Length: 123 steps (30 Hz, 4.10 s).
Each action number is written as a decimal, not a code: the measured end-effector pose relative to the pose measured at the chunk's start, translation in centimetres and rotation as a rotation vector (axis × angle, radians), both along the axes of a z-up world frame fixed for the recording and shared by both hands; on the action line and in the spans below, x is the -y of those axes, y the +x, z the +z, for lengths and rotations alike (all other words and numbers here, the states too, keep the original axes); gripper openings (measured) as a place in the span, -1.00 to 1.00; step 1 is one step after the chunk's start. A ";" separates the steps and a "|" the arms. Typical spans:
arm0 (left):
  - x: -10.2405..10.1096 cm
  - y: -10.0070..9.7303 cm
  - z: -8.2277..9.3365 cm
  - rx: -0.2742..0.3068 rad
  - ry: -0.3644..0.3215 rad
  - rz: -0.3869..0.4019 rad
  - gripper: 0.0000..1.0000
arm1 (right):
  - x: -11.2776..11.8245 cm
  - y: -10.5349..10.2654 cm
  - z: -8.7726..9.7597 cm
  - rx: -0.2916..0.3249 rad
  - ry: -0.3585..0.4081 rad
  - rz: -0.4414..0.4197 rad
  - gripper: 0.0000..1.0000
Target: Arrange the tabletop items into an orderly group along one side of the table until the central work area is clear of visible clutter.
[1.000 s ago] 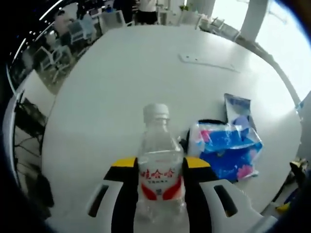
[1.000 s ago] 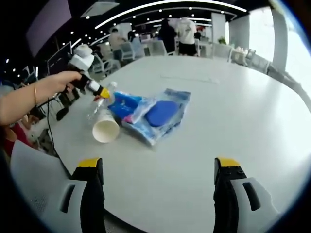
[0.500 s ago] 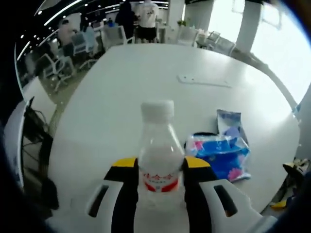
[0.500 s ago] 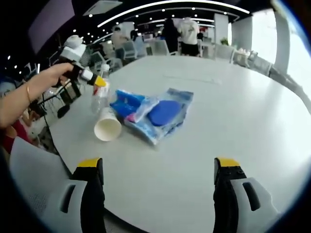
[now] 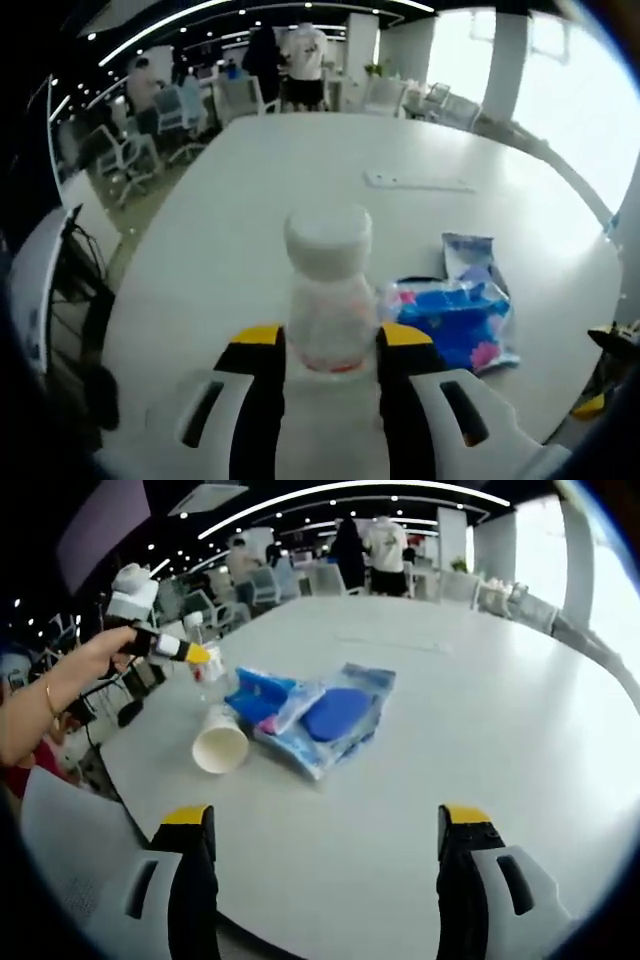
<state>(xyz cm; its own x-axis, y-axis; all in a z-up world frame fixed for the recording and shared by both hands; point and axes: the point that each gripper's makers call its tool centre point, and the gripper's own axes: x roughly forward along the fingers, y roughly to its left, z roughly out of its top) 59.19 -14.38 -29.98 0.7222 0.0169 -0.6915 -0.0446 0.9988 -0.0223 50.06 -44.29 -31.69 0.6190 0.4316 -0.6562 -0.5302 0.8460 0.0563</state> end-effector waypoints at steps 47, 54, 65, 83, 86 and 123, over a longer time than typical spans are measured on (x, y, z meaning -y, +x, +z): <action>0.9 0.6 0.4 0.208 -0.010 0.167 -0.03 | 0.3 0.2 0.1 0.019 -0.025 0.026 0.88; 0.4 0.8 1.3 0.319 0.031 0.137 0.11 | 0.3 0.2 0.1 0.021 -0.029 0.022 0.89; 0.2 1.3 2.4 0.530 0.114 0.084 0.03 | 0.4 0.2 0.1 0.019 -0.031 0.019 0.89; 0.4 1.9 0.6 0.513 0.111 0.065 -0.24 | 0.6 0.1 -0.5 0.003 -0.048 0.021 0.89; 0.5 2.0 0.6 0.506 0.103 0.070 -0.24 | 0.6 0.0 -0.6 -0.001 -0.050 0.024 0.89; -1.7 6.2 4.2 0.510 0.033 0.093 -0.28 | 1.1 0.1 -1.7 -0.040 -0.067 0.012 0.88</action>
